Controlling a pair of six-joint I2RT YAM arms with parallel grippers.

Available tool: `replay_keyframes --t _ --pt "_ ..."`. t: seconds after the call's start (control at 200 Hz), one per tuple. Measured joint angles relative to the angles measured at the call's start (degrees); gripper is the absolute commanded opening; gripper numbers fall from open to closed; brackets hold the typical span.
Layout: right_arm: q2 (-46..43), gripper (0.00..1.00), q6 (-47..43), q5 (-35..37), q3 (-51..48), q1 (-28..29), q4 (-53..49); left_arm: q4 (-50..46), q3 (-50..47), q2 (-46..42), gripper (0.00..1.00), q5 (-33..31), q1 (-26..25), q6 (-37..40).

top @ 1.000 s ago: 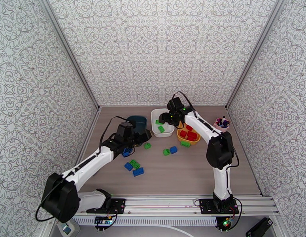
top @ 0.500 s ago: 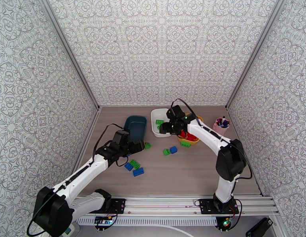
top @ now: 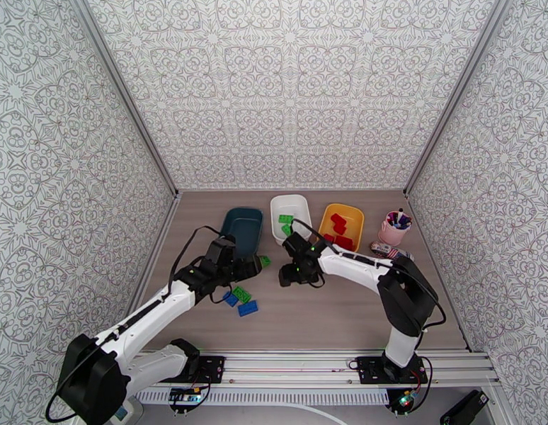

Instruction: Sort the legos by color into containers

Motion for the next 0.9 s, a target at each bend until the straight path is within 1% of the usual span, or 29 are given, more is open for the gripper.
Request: replay_keyframes --t 0.185,0.29,0.6,0.745,0.9 --pt "1.25 0.79 1.49 1.14 -0.94 0.02 1.81 0.07 -0.24 -0.07 0.97 0.00 0.00 -0.50" --pt "3.52 0.79 1.77 1.55 -0.17 0.02 2.21 0.04 -0.31 -0.07 0.97 0.00 0.00 -0.55" --pt "10.43 0.80 1.99 6.45 8.94 0.02 -0.90 0.07 -0.37 -0.07 0.97 0.04 0.72 -0.66" --pt "13.05 0.76 1.73 7.37 12.98 0.02 -2.40 0.22 -0.50 -0.09 0.97 0.07 1.49 -0.66" --pt "15.02 0.67 1.44 8.87 16.59 0.02 -4.22 0.57 -1.70 -0.46 0.97 0.24 2.12 -0.66"
